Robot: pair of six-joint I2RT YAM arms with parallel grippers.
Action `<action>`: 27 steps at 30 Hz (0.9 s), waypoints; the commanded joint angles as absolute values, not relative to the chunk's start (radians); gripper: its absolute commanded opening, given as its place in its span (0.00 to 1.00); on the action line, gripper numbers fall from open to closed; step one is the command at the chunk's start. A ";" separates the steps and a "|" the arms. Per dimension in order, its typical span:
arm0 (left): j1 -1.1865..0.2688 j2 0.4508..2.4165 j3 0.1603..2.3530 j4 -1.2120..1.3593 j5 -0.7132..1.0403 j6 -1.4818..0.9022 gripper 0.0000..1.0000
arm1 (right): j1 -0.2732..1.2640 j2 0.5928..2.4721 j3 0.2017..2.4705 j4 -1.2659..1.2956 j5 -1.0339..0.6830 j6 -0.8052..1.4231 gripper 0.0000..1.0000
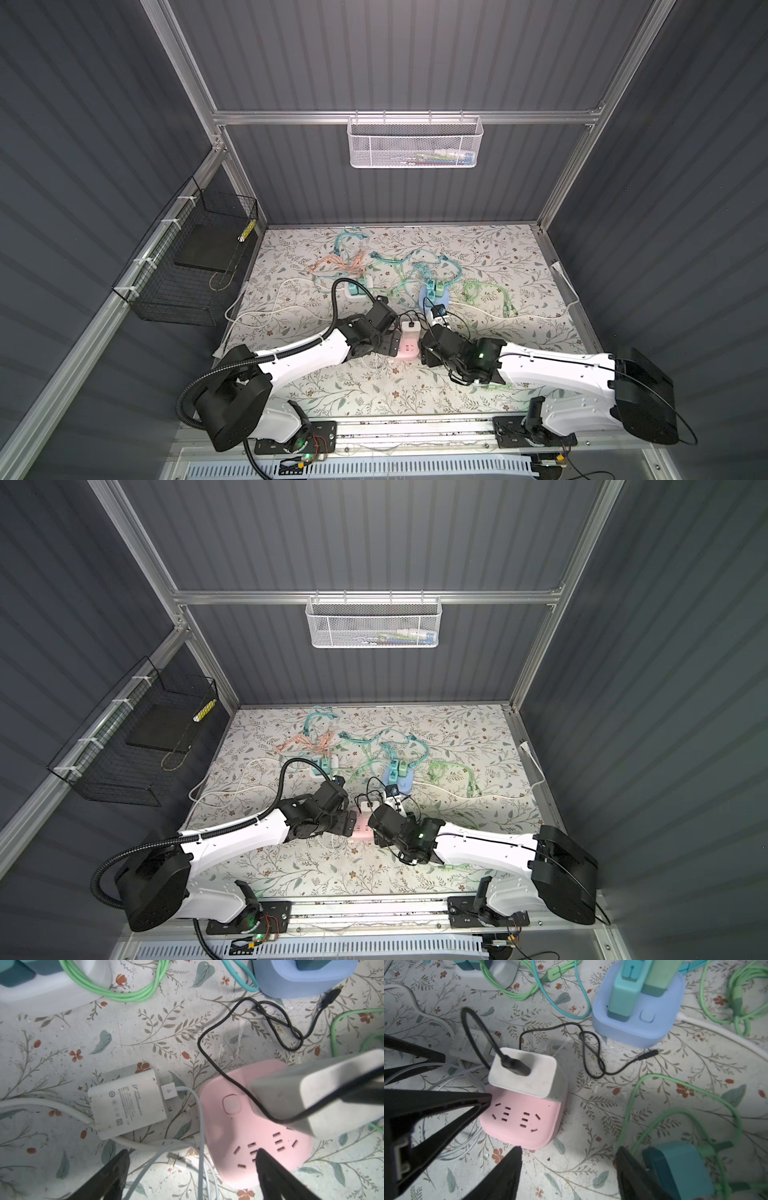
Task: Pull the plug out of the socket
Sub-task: 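Move the right gripper over the white charger plugged into the strip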
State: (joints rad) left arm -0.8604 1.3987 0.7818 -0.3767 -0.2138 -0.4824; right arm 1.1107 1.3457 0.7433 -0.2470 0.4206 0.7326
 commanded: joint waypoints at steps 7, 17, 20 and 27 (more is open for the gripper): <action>-0.851 1.407 0.767 -0.392 -0.219 -0.486 0.95 | 1.137 1.494 0.876 -0.249 0.471 0.714 0.74; -0.847 1.413 0.764 -0.391 -0.207 -0.476 0.95 | 1.131 1.606 0.976 -0.316 0.512 0.705 0.72; -0.847 1.414 0.762 -0.388 -0.207 -0.474 0.95 | 1.126 1.629 1.009 -0.354 0.529 0.712 0.68; -0.847 1.414 0.760 -0.393 -0.207 -0.470 0.95 | 1.093 1.634 1.013 -0.364 0.505 0.707 0.62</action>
State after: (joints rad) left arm -0.8471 1.4029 0.7719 -0.3805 -0.2134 -0.4820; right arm 1.1053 1.6291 0.9970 -0.3283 0.4969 0.7132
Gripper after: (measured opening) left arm 0.952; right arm 0.626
